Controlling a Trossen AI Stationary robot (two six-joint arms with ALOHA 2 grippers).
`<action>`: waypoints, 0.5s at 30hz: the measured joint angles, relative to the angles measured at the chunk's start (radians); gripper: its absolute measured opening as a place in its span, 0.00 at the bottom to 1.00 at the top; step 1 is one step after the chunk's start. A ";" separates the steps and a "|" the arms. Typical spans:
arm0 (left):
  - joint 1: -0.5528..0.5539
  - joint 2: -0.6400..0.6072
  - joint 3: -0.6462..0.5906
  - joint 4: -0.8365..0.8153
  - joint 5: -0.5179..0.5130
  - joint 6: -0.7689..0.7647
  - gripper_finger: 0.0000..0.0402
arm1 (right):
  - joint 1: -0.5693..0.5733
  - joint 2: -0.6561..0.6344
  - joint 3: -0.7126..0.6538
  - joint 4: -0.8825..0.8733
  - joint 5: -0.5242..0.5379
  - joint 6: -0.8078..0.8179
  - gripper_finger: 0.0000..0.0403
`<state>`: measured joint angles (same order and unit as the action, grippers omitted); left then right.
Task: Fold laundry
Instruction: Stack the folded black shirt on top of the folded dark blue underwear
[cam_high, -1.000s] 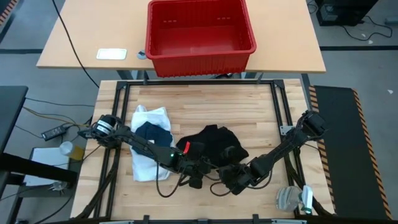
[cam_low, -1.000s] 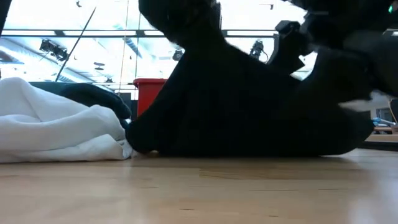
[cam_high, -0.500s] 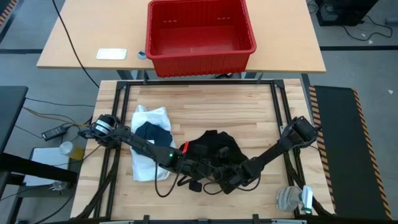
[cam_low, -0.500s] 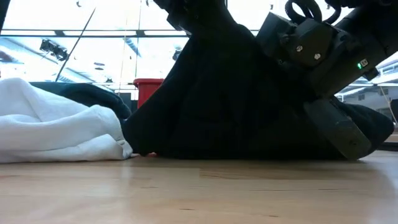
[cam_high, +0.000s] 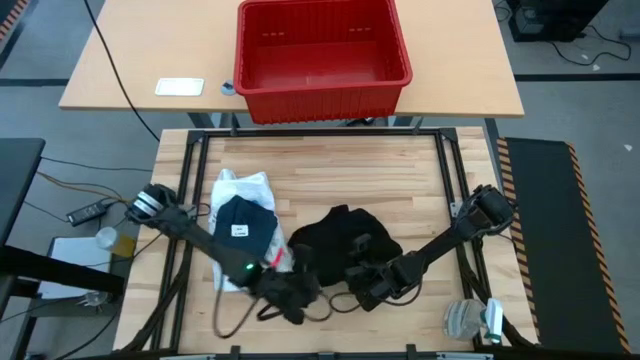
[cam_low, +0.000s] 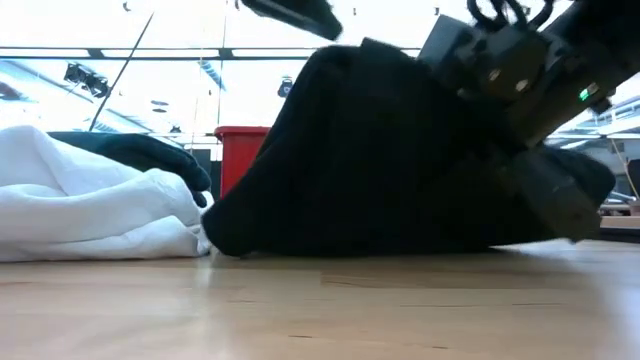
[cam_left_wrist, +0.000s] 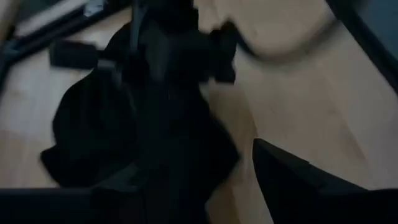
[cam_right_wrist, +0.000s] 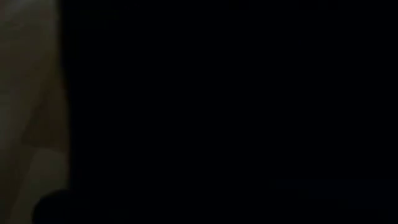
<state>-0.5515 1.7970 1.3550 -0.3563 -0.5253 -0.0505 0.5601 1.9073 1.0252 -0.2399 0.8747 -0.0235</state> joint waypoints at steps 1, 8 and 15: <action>-0.014 -0.015 -0.031 0.017 -0.032 0.000 0.54 | 0.003 -0.008 0.000 -0.007 0.005 -0.002 0.14; -0.031 -0.193 -0.265 0.116 -0.085 -0.093 0.48 | -0.012 -0.047 0.004 0.045 0.008 -0.005 0.15; -0.059 -0.442 -0.392 0.086 -0.113 -0.197 0.46 | -0.099 -0.047 0.148 -0.023 0.036 0.035 0.15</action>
<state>-0.6106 1.3546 0.9633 -0.2704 -0.6387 -0.2475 0.4616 1.8606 1.1728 -0.2625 0.9109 0.0114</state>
